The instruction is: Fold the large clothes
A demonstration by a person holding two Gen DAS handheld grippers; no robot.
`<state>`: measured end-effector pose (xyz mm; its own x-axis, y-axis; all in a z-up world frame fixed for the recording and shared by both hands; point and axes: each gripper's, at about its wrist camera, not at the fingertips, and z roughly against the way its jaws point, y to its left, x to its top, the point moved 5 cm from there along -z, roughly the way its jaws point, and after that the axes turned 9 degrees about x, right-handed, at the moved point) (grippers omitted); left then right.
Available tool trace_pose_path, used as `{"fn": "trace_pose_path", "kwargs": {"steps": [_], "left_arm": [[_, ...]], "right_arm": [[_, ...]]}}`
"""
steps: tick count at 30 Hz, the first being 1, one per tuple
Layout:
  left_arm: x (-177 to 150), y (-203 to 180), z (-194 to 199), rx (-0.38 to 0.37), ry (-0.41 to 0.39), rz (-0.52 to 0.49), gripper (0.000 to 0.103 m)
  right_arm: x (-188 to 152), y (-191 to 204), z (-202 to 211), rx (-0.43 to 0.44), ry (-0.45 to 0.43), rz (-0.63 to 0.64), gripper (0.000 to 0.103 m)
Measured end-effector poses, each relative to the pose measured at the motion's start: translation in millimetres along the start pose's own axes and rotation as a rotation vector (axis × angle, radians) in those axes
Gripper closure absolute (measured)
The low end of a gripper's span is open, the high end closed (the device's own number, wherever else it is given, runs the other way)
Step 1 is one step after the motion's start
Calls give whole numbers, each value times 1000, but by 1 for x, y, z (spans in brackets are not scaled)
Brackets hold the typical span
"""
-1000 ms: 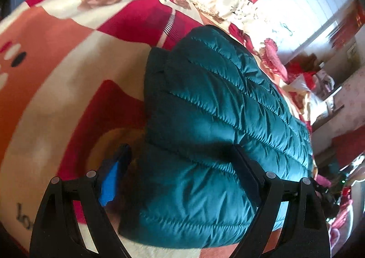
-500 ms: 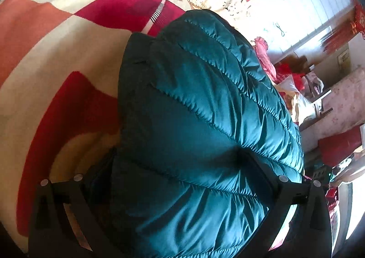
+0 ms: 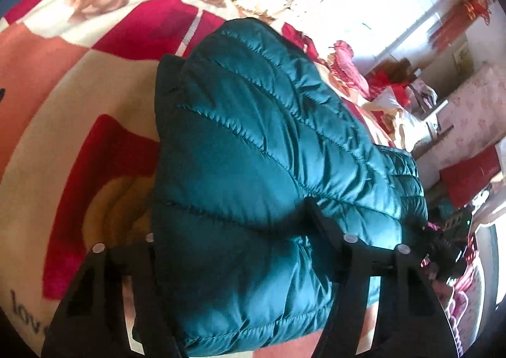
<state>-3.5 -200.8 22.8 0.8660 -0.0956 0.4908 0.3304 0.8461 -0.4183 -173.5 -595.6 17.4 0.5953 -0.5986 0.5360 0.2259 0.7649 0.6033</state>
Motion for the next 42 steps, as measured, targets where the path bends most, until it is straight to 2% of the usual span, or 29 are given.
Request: {"fn": "trace_pose_path", "kwargs": {"steps": [2, 7, 12, 15, 17, 19, 21, 22, 24, 25, 28, 31, 37, 42], "left_arm": [[-5, -3, 12, -12, -4, -18, 43], [-31, -9, 49, -54, 5, -59, 44], [-72, -2, 78, -64, 42, -64, 44], [-97, 8, 90, -65, 59, -53, 44], [-111, 16, 87, -29, 78, -47, 43], [-118, 26, 79, -4, 88, -11, 28], [-120, 31, 78, 17, 73, 11, 22], [-120, 31, 80, 33, 63, 17, 22], [-122, 28, 88, 75, 42, 5, 22], [-123, 24, 95, 120, 17, -21, 22], [-127, 14, 112, 220, -42, -79, 22], [-132, 7, 129, 280, -107, -92, 22], [-149, -11, 154, 312, -192, -114, 22], [-160, -33, 159, 370, -213, -192, 22]], "right_arm": [[-2, 5, 9, 23, -2, -13, 43], [-18, 29, 43, 68, 13, 12, 44], [-56, 49, 79, 85, 56, 49, 45], [-79, 49, 94, 107, 69, 24, 45], [-92, 41, 104, 106, 66, 3, 45], [-100, 23, 106, 26, 55, -29, 42], [-103, -3, 102, -73, 38, -79, 34], [-104, -16, 100, -123, 28, -97, 22], [-105, -27, 102, -127, 2, -143, 19], [-105, -27, 105, -128, -7, -158, 19], [-107, -14, 123, -162, -29, -111, 19], [-108, 4, 138, -212, -48, -49, 19], [-126, 57, 169, -262, -117, 90, 18], [-146, 94, 166, -261, -131, 183, 13]]}}
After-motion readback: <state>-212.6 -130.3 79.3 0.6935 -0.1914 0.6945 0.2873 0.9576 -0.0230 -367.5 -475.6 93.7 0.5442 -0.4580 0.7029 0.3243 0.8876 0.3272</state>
